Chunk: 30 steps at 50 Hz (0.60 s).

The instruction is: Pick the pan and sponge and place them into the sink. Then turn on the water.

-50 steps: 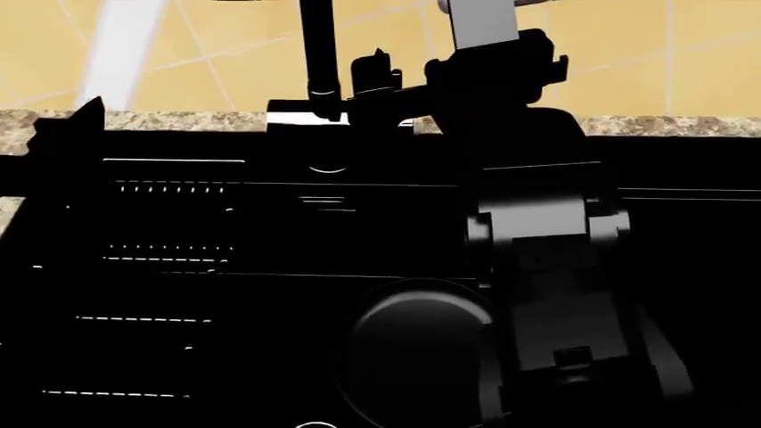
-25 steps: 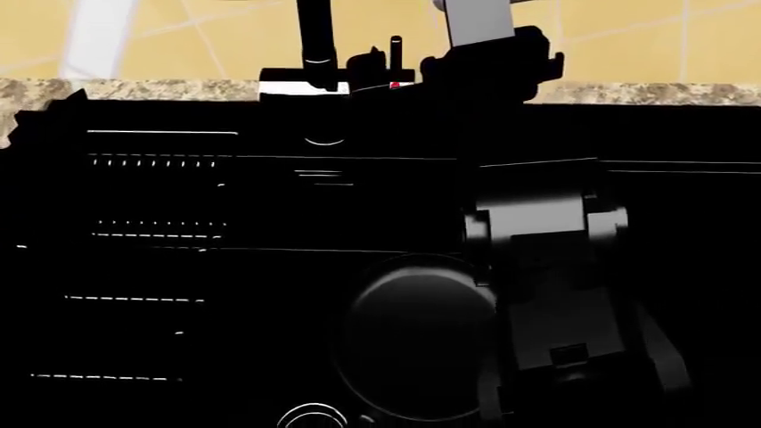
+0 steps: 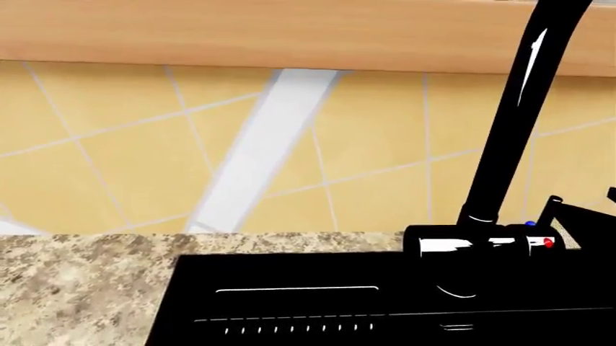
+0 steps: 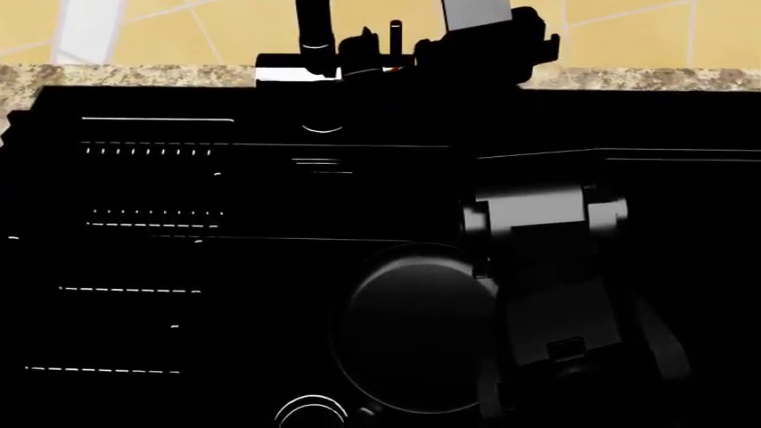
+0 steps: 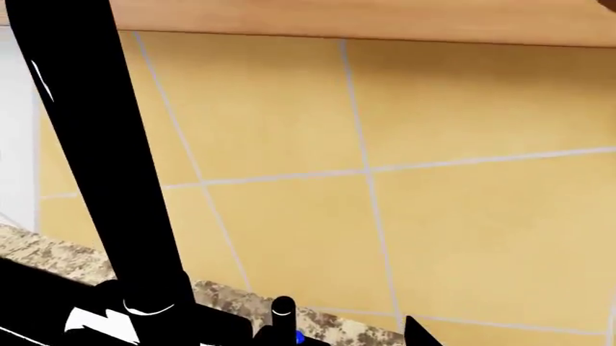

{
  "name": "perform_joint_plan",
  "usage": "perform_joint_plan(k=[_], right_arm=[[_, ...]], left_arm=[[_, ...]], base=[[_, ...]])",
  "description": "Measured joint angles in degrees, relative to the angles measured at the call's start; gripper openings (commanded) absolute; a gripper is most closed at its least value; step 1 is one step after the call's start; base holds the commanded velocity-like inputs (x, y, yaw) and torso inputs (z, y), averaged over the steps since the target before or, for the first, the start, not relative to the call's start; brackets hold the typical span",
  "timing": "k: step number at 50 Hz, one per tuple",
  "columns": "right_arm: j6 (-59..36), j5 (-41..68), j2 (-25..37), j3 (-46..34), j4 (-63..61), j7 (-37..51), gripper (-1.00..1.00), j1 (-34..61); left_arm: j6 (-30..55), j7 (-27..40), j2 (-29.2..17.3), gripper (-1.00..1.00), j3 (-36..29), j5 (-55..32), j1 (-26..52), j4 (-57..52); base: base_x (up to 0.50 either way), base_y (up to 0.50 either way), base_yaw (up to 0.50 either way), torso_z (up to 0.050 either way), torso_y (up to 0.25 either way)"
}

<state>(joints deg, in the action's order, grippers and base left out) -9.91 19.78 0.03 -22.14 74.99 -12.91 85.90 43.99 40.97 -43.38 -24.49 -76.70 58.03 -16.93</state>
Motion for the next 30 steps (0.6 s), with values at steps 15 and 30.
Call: perform_joint_plan(k=[15,30], right_arm=[[-0.1,-0.2,0.0,0.1,0.0,0.2,1.00,0.6],[-0.2,-0.2,0.0,0.0,0.0,0.0,1.00,0.5]], left_arm=[[0.3,-0.1,0.0,1.00,-0.3,0.0,0.3,0.1],[0.1,0.2,0.0,1.00,-0.2,-0.4,-0.1,0.3]], base=[[0.00,0.00,0.00,0.000,0.000],[0.00,0.00,0.00,0.000,0.000]])
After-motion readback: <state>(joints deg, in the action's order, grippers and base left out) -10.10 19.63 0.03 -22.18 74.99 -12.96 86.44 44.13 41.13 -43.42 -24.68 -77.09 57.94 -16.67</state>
